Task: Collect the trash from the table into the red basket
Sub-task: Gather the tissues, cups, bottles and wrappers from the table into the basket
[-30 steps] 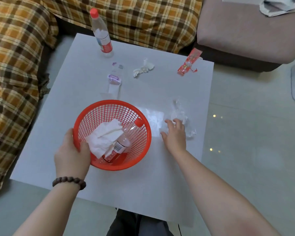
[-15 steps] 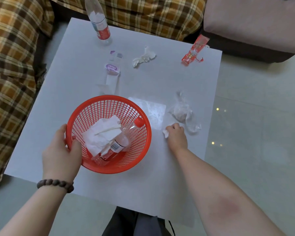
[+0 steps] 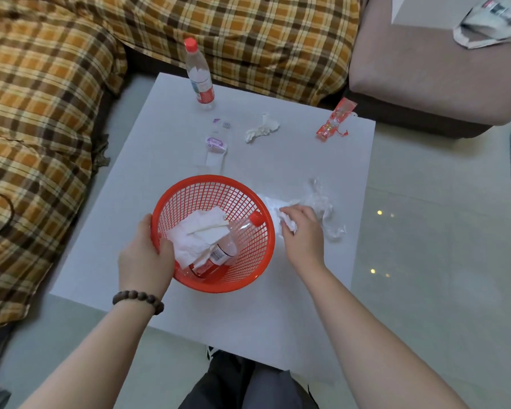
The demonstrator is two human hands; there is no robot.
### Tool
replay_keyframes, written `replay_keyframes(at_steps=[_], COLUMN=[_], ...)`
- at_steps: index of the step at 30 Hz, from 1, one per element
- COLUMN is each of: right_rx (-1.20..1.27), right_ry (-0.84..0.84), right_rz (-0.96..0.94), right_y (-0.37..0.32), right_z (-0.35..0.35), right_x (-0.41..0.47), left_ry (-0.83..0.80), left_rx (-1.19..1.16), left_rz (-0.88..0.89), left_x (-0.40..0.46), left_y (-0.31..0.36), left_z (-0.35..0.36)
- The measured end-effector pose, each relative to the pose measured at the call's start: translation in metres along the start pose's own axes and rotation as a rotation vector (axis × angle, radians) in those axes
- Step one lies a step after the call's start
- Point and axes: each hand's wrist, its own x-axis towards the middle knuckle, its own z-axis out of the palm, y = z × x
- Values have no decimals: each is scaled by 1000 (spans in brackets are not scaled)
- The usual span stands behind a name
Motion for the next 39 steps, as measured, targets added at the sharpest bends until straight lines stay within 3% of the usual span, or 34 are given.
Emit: replay_keyframes(at_steps=[4,13,20,25,30,34,39], right_rx=[86,43,40,148,284,90,-164], right_ry=[1,-436,-530,-405,-67,46,-7], right_rz=[-161,-368,-241,-191,12,206,209], right_y=[-56,-118,-115,-98,-38,44,114], right_z=[-18,-11,-1,-13,-32,-36,-19], right_x=[-14,-59,-76,-72,-42,-8,44], left_ry=[25,53,52,-5,-41,-52,7], left_rx=[-22,-89,-112,-104,-68,-22,-42], left_rz=[36,120,136,98,85,87,-11], left_x=[-4,-13,-21,-22,-20,-16,-6], left_y=[10,21,14,6,4,6,-12], left_z=[-10,-24,-26,-21,-10,5,22])
